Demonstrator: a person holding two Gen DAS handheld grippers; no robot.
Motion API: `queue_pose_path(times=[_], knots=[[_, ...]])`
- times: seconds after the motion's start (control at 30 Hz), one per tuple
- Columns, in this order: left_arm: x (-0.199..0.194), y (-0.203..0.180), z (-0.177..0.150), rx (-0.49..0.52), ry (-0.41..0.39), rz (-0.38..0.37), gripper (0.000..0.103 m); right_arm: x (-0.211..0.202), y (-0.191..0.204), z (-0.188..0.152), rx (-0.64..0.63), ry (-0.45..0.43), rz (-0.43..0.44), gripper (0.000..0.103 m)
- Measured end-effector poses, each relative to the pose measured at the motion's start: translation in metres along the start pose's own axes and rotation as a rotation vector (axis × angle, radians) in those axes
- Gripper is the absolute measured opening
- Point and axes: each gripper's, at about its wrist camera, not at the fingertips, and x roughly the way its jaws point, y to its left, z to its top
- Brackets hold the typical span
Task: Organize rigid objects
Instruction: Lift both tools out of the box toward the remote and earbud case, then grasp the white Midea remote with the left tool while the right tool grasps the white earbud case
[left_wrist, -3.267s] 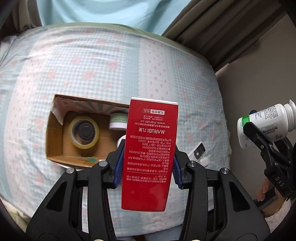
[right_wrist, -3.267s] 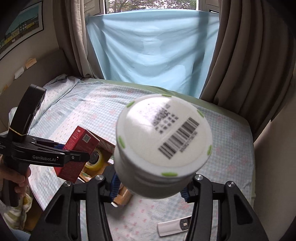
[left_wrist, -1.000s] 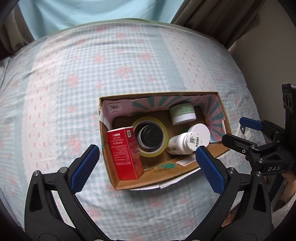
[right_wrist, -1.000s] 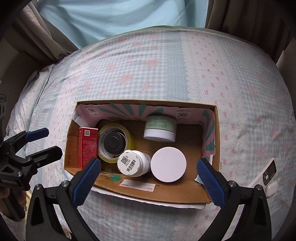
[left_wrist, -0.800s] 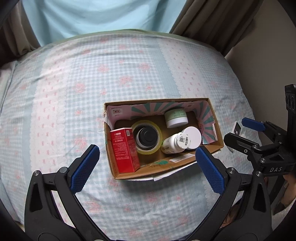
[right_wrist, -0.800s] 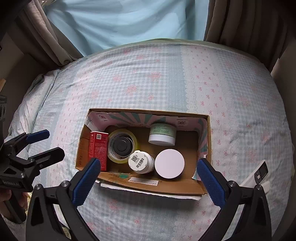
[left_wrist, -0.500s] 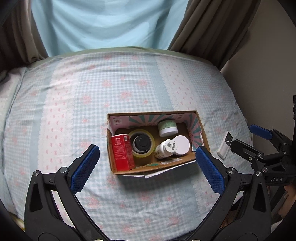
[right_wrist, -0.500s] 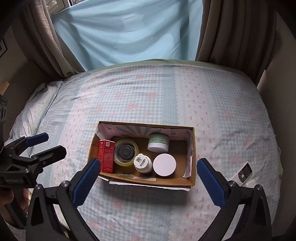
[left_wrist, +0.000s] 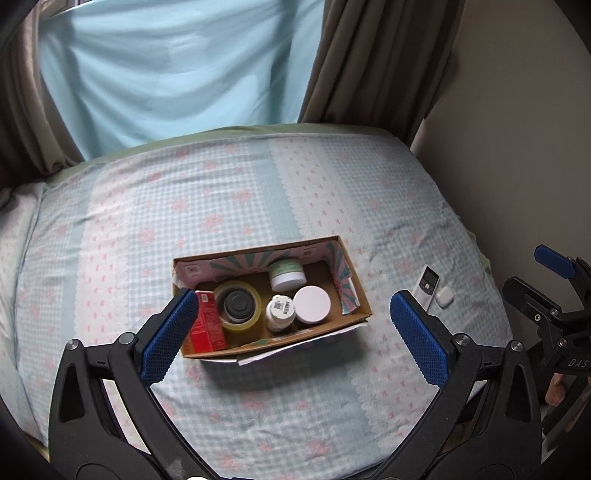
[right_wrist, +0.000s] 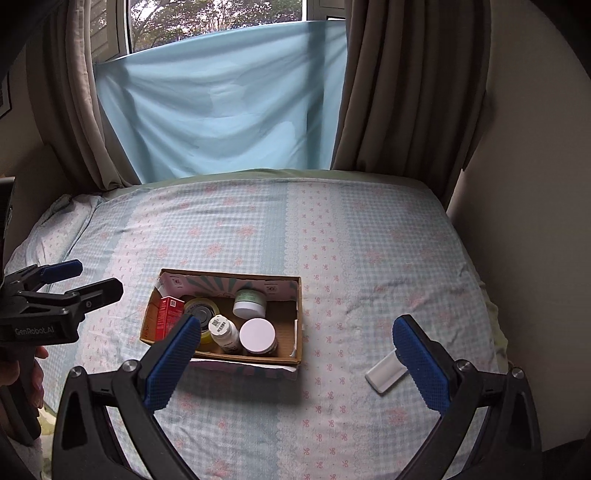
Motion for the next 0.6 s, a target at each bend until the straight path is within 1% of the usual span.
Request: queue_pose_path(times=[0.13,0.2,0.27,0.33,0.43,0.53,0.6], knots=[[0.006,-0.052,0.012,0.074,-0.012,-0.044,0.103,-0.014,-0.052,-0.007,0.051,-0.007,-0.034,0.103],[0.015,-0.08,0.019,0.128,-0.002,-0.071,0.103,-0.02,-0.08,-0.008,0.072,0.001,-0.069,0.103],[0.026,-0.115,0.019,0.177,0.02,-0.095,0.103,-0.023,-0.103,-0.011,0.067,0.007,-0.113,0.103],[0.041,-0.149,0.019,0.213,0.054,-0.121,0.103,-0.024,-0.127,-0.014,0.064,0.014,-0.141,0.103],[0.073,-0.201,0.013,0.27,0.117,-0.142,0.103,-0.015,-0.162,-0.02,0.073,0.039,-0.15,0.103],[0.111,-0.251,0.001,0.331,0.19,-0.152,0.103,0.002,-0.191,-0.041,0.077,0.062,-0.145,0.103],[0.143,-0.27,-0.003,0.368,0.246,-0.16,0.103,0.021,-0.206,-0.056,0.066,0.087,-0.153,0.103]])
